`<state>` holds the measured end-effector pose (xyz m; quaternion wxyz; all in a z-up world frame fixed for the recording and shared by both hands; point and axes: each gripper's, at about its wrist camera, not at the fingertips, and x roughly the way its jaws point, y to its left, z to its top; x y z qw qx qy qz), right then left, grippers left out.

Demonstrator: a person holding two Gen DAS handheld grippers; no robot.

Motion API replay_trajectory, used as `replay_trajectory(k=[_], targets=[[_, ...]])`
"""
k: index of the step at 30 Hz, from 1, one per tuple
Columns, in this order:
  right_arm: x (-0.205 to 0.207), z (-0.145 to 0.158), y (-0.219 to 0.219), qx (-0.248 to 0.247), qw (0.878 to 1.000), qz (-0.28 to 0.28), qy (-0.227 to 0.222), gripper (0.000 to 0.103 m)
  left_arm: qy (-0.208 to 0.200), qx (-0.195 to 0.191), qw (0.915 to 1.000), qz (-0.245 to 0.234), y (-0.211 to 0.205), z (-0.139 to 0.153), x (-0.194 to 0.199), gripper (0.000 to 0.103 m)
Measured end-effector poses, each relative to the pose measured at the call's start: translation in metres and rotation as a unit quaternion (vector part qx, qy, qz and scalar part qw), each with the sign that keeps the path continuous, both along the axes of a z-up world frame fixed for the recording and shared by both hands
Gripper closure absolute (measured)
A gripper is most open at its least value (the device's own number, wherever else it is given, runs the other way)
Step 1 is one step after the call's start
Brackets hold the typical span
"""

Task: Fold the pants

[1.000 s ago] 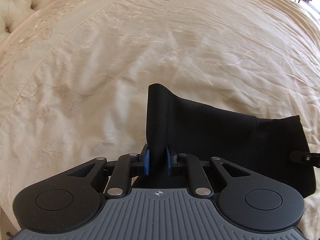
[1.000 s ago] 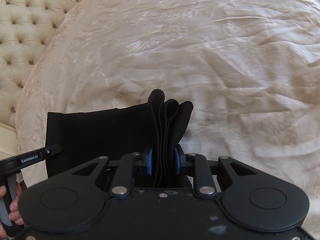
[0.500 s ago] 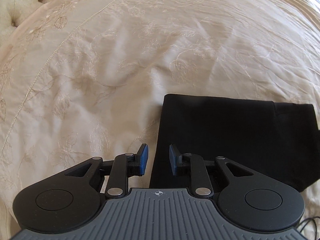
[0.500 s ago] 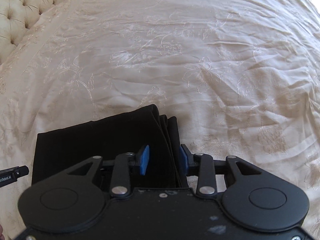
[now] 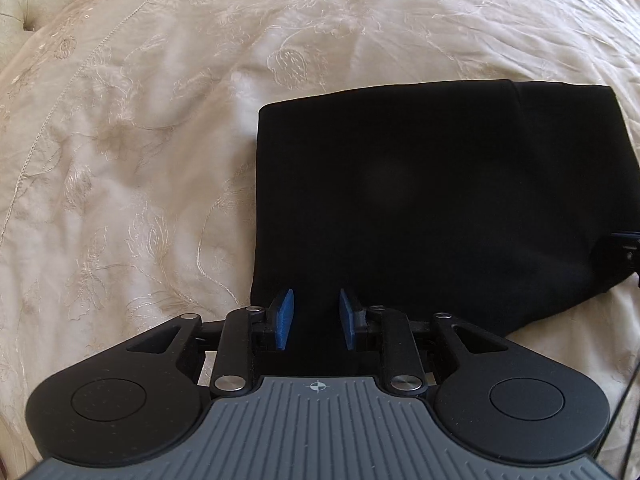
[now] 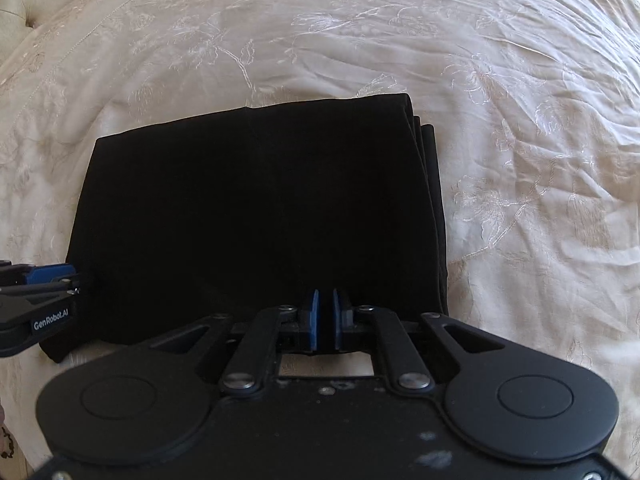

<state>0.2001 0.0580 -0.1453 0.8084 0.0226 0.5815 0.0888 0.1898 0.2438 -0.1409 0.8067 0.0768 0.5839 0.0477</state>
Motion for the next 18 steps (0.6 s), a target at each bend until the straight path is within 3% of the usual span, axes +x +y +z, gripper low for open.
replay_trajectory(k=[6, 15, 18], targets=[[-0.005, 0.027, -0.011, 0.021, 0.999, -0.004, -0.024, 0.09, -0.016, -0.024, 0.9987, 0.042, 0.002, 0.028, -0.006, 0.078], [-0.047, 0.087, -0.045, 0.053, 0.996, -0.009, -0.078, 0.081, -0.046, -0.044, 0.9938, 0.092, -0.025, 0.087, -0.042, 0.078], [-0.062, 0.103, -0.058, 0.067, 0.994, -0.019, -0.087, 0.078, -0.061, -0.03, 0.9933, 0.093, -0.042, 0.104, -0.056, 0.077]])
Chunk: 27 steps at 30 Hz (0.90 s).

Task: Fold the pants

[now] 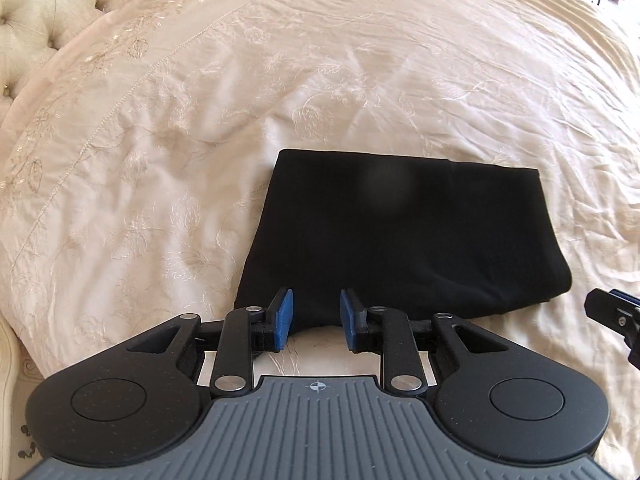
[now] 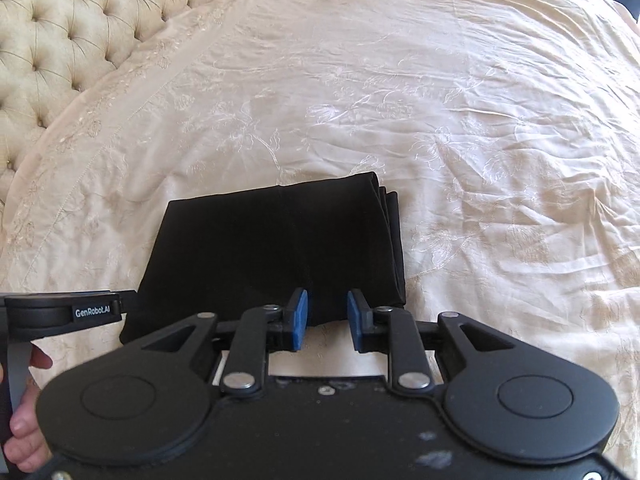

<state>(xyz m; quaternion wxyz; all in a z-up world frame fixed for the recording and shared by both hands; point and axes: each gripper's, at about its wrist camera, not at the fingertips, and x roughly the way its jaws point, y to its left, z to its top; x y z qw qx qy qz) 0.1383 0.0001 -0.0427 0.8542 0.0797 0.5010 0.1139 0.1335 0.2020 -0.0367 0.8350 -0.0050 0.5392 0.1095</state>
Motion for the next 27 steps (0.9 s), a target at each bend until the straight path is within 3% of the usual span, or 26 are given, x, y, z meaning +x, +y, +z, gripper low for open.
replay_trajectory(k=[6, 11, 16, 27], targets=[[-0.026, 0.024, -0.014, 0.012, 1.0, -0.004, -0.019, 0.076, -0.034, 0.026, 0.9988, -0.022, -0.029, 0.031, -0.026, 0.07], [-0.046, 0.038, -0.022, 0.017, 0.999, 0.003, -0.031, 0.075, -0.059, 0.017, 0.9978, -0.024, -0.041, 0.046, -0.047, 0.069], [-0.062, 0.049, -0.024, 0.023, 0.999, 0.013, -0.048, 0.074, -0.062, 0.022, 0.9975, -0.028, -0.055, 0.053, -0.062, 0.058], [-0.078, 0.059, -0.024, 0.019, 0.997, 0.029, -0.066, 0.069, -0.058, 0.025, 0.9976, -0.027, -0.066, 0.056, -0.084, 0.057]])
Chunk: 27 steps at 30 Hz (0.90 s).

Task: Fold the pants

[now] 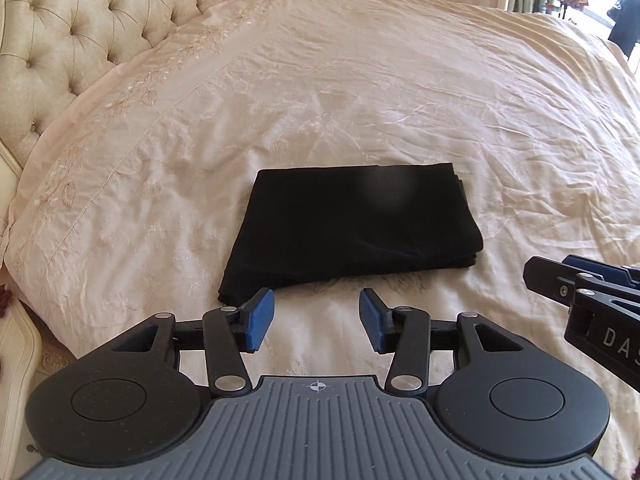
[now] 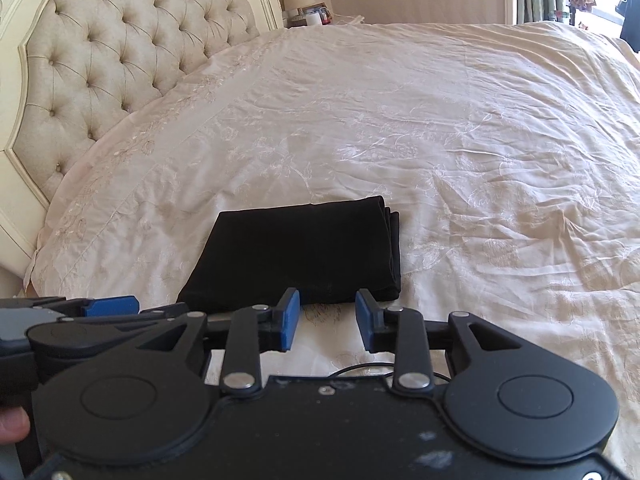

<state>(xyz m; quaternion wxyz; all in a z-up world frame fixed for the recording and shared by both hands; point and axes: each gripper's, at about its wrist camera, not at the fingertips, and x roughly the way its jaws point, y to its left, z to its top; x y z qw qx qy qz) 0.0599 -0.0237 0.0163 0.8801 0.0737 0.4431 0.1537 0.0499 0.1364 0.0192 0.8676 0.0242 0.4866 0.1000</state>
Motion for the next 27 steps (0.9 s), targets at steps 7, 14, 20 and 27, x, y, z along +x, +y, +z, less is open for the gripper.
replay_trajectory(k=[7, 14, 20, 27], targets=[[-0.01, 0.002, -0.001, -0.008, 1.0, 0.012, -0.003, 0.068, 0.0, -0.004, 0.9999, 0.01, -0.001, 0.002, -0.009, 0.057], [-0.018, 0.003, -0.003, -0.011, 1.0, 0.017, -0.006, 0.067, 0.002, -0.005, 0.9999, 0.014, -0.003, 0.001, -0.017, 0.057], [-0.022, 0.005, -0.004, -0.015, 1.0, 0.022, -0.012, 0.067, 0.006, -0.008, 0.9998, 0.017, -0.003, 0.001, -0.019, 0.057], [-0.024, 0.006, -0.004, -0.014, 1.0, 0.023, -0.012, 0.067, 0.005, -0.003, 0.9998, 0.02, -0.005, 0.001, -0.023, 0.057]])
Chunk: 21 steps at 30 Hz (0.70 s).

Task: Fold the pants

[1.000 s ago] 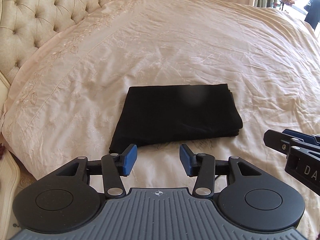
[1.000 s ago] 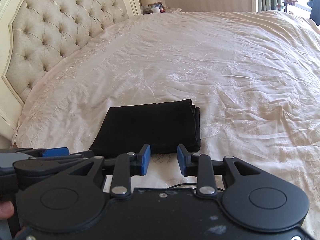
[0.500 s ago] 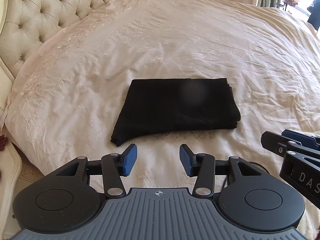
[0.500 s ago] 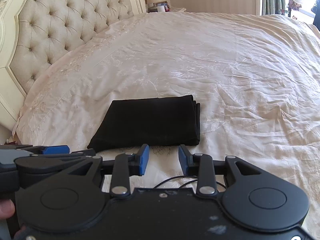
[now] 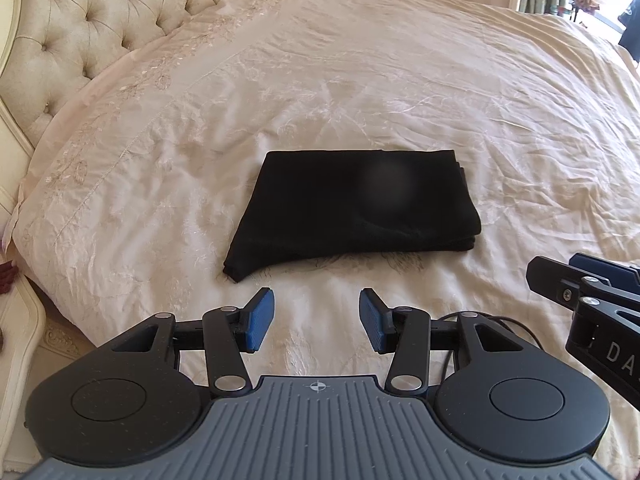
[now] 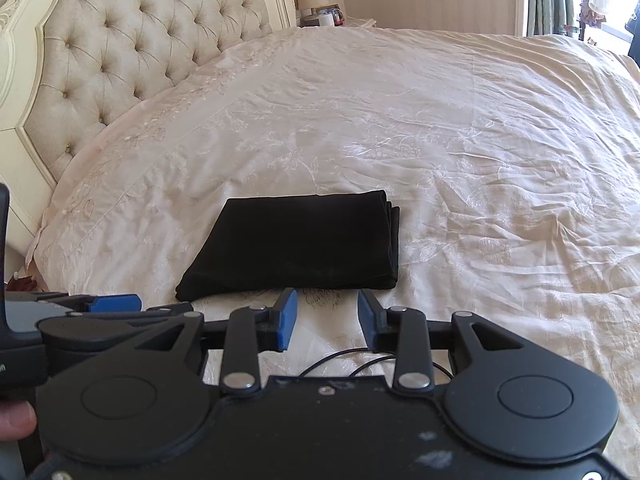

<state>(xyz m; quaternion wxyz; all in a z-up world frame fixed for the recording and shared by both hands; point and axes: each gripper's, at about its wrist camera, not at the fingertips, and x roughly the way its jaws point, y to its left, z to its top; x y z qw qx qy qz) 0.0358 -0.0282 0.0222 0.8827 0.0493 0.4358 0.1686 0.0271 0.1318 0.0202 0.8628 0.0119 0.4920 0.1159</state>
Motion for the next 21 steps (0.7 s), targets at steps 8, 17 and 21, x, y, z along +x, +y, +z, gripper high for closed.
replay_trajectory(k=[8, 17, 21], targets=[[-0.002, 0.001, -0.003, 0.006, 1.0, 0.002, 0.0, 0.066, 0.004, 0.002, 1.0, 0.004, -0.004, 0.0, -0.003, 0.057], [-0.005, 0.0, -0.009, 0.009, 1.0, 0.0, 0.0, 0.066, 0.004, 0.005, 1.0, 0.002, -0.012, -0.001, -0.006, 0.057], [-0.006, 0.0, -0.013, 0.011, 1.0, -0.003, 0.002, 0.066, 0.008, 0.004, 1.0, 0.002, -0.014, -0.002, -0.005, 0.057]])
